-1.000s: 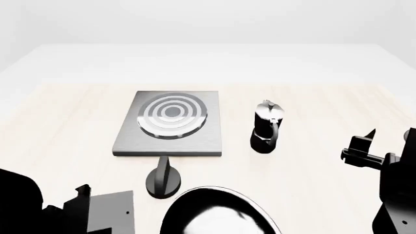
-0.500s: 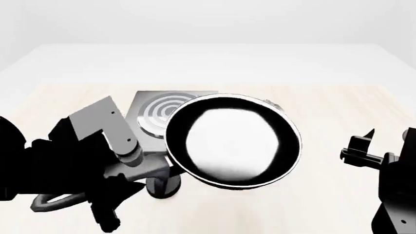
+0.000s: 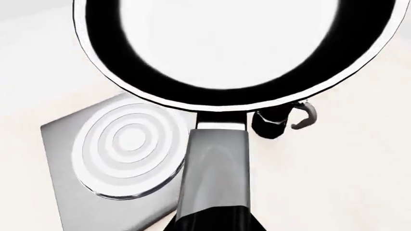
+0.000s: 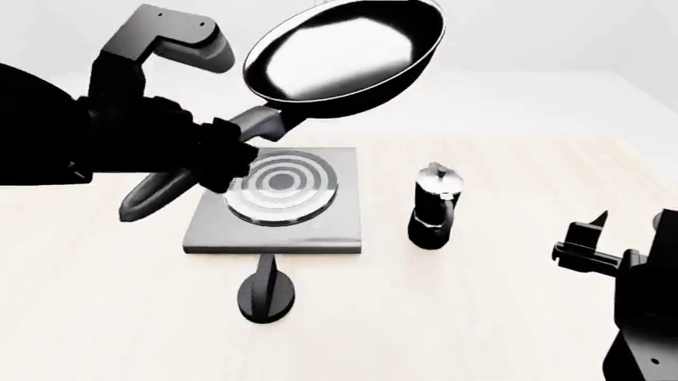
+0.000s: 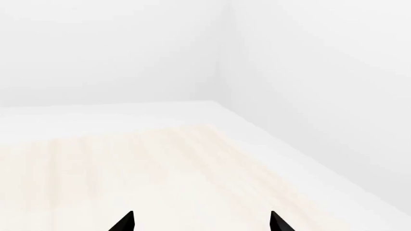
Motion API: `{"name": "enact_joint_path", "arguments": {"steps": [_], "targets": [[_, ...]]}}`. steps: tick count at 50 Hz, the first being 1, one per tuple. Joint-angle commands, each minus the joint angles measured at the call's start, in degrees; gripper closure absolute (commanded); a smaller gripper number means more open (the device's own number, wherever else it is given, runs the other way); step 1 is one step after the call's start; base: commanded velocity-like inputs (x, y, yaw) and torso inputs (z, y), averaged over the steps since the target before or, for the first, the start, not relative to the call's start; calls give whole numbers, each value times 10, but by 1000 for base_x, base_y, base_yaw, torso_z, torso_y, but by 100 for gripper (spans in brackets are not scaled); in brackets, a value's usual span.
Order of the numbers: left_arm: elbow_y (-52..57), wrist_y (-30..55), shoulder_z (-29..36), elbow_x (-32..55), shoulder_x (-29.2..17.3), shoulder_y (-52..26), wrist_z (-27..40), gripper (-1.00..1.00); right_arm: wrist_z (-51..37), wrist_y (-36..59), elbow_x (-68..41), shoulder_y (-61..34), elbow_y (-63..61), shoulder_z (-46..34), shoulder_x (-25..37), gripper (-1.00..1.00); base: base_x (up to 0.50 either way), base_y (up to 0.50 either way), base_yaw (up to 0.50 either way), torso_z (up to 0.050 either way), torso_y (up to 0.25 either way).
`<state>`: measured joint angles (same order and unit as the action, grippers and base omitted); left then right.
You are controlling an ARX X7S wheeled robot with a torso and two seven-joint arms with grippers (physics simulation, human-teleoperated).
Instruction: Turn on the stove and put the frying pan on it.
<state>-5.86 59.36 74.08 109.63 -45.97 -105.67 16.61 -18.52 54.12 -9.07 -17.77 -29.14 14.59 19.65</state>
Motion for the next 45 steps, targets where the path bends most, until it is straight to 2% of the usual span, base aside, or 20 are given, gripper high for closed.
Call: {"name": "enact_joint_path", "arguments": {"steps": [1,8,17,24,36,40,45], "targets": [[-154,-59,2,-80,85,2,-28,100,0,-2,-2,-3,4,-3,-1,-100,0,0,0,0,0],[-249,-70,41,-135,149,28,-71,100,0,-2,-5,-7,4,-4,-2,-100,0,0,0,0,1],[-361,-108,68,-182,207,66,-126,100,0,-5,-8,-8,6,-2,-2,-100,0,0,0,0,1],[-451,-108,96,-210,245,85,-115,100,0,-15,-9,-5,13,-3,-4,-100,0,0,0,0,3],[-602,-130,150,-273,334,120,-201,100,1,-25,-10,2,20,-1,-5,-100,0,0,0,0,1],[-680,-150,169,-298,377,139,-263,100,1,-30,-11,4,25,-3,-7,-100,0,0,0,0,3],[-691,-156,163,-313,384,162,-268,100,1,-28,-12,2,22,-3,-5,-100,0,0,0,0,2]]}}
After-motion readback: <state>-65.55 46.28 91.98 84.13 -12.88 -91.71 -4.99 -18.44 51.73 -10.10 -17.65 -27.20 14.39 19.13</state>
